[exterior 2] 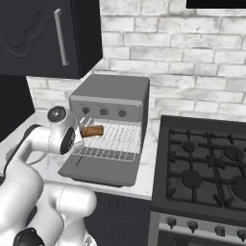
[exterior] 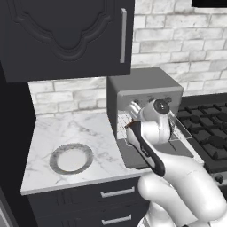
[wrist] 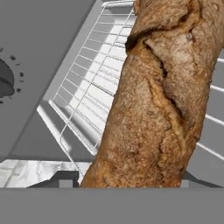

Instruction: Pull the toaster oven rack outwards. Pick up the baguette from the plate and place it on the toaster oven rack. Close the toaster oven door fully and set the temperature to the lowest setting.

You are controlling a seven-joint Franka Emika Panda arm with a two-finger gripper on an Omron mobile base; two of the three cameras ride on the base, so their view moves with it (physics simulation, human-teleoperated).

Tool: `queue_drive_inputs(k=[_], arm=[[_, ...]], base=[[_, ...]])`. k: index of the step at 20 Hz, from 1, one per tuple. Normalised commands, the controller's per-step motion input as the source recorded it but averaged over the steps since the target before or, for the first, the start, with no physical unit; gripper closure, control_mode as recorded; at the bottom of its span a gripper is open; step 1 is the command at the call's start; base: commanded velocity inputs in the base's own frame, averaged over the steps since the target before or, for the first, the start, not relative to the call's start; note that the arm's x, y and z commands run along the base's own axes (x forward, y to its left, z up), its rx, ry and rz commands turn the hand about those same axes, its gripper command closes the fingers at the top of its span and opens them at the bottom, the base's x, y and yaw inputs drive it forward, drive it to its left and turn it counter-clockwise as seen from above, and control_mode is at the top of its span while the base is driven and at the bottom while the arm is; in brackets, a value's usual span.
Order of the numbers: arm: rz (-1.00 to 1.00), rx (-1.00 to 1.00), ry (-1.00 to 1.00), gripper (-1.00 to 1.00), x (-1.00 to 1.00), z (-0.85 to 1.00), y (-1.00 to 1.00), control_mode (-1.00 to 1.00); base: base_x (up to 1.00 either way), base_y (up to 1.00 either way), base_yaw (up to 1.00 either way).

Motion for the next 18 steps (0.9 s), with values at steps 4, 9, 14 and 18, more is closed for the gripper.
queue_drive_inputs(k=[4, 9, 14, 18], arm=[[-0.03, 0.06, 0.02, 1.00, 0.24, 0.00, -0.54, -1.00], [-0.03, 0.03, 0.10, 1.00, 0.34, -0.01, -0.46, -1.00], [-0.06, 0.00, 0.11, 1.00, 0.37, -0.15, -0.23, -1.00], [-0.06, 0.00, 0.02, 1.00, 0.31, -0.22, -0.03, -1.00]], base=[[0.00, 0.00, 0.00], [0.00, 0.00, 0.00], [0.00, 0.00, 0.00], [0.00, 0.00, 0.00]])
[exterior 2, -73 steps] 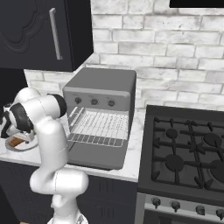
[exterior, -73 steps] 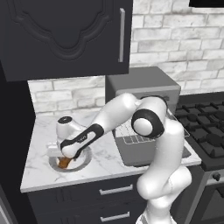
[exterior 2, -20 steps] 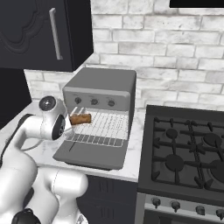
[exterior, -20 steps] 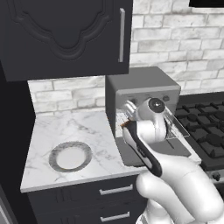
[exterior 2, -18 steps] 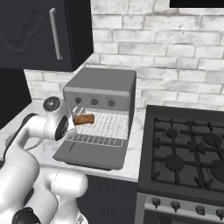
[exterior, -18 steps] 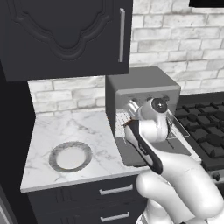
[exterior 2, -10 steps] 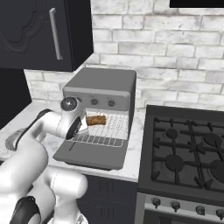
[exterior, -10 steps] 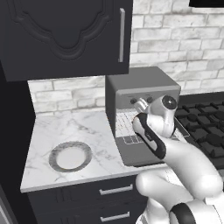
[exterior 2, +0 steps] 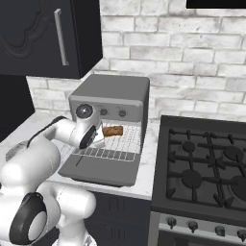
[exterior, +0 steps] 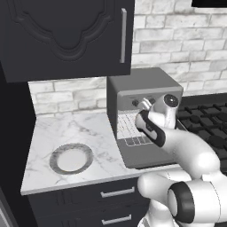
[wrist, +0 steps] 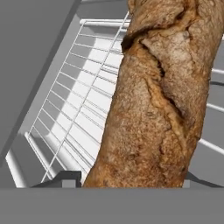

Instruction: Pull the toaster oven rack outwards. Pick up the baguette from the plate and place it on the toaster oven rack. Close the toaster oven door fully and set the temperature to the lowest setting.

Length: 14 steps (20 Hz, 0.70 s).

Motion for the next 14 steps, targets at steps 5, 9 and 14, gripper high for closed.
queue_drive_inputs(k=[5, 9, 14], arm=[[-0.03, 0.01, 0.00, 1.00, 0.07, -0.37, -0.06, -1.00], [-0.02, 0.03, 0.00, 1.00, 0.13, -0.34, -0.08, -1.00], [-0.02, 0.02, 0.01, 1.00, 0.06, -0.41, -0.07, -1.00]], base=[[0.00, 0.00, 0.00], [0.00, 0.00, 0.00], [0.00, 0.00, 0.00]])
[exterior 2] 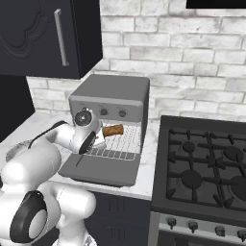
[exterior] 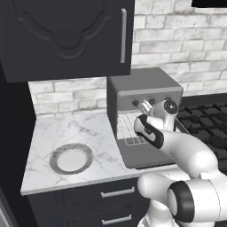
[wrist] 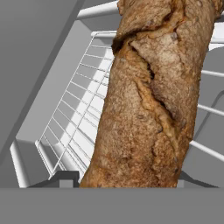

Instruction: Pull the toaster oven rack outwards. Pick up the baguette from the plate and place it on the toaster oven rack. Close the toaster oven door fully and set the temperature to the lowest setting.

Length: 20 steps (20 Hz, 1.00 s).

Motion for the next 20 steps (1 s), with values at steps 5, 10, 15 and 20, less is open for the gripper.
queue_drive_inputs(k=[5, 10, 15, 20], arm=[[-0.02, 0.05, 0.00, 1.00, -0.05, -0.47, -0.14, -1.00], [-0.03, 0.05, 0.00, -1.00, -0.01, -0.47, -0.06, -1.00], [-0.03, 0.01, 0.00, -1.00, 0.00, -0.33, 0.00, -1.00], [-0.03, 0.07, -0.04, -1.00, 0.00, -0.21, -0.09, -1.00]], base=[[0.00, 0.00, 0.00], [0.00, 0.00, 0.00], [0.00, 0.00, 0.00], [0.00, 0.00, 0.00]])
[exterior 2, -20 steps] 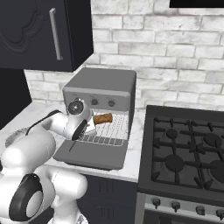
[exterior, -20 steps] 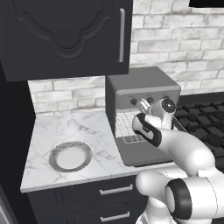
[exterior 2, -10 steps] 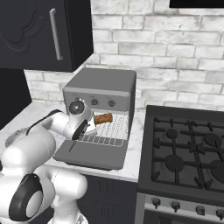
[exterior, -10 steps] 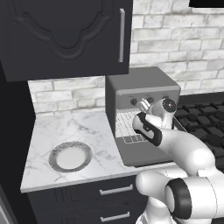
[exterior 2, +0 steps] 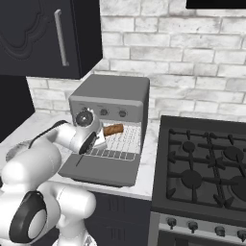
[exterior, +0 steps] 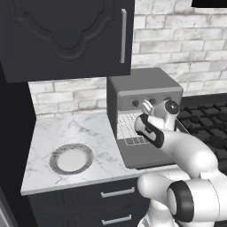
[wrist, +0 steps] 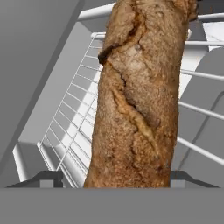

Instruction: Pull the toaster oven rack outwards. Pick up the baguette from the plate and place it on the toaster oven rack. Close the toaster oven door fully and set the temperature to the lowest setting.

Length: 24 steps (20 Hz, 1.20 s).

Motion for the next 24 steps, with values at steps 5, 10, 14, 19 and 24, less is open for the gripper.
queue_drive_inputs(k=[5, 10, 14, 19, 24], arm=[[-0.01, 0.11, -0.14, -1.00, -0.19, -0.08, -0.19, -1.00], [0.00, 0.16, -0.31, -1.00, -0.63, 0.00, -0.31, -1.00], [0.00, 0.13, -0.34, -1.00, -0.60, 0.03, -0.15, -1.00], [0.00, 0.07, -0.24, -1.00, -0.33, 0.28, -0.05, -1.00], [0.00, 0.00, 0.03, -1.00, -0.47, 0.23, -0.16, -1.00]], base=[[0.00, 0.00, 0.00], [0.00, 0.00, 0.00], [0.00, 0.00, 0.00], [0.00, 0.00, 0.00], [0.00, 0.00, 0.00]])
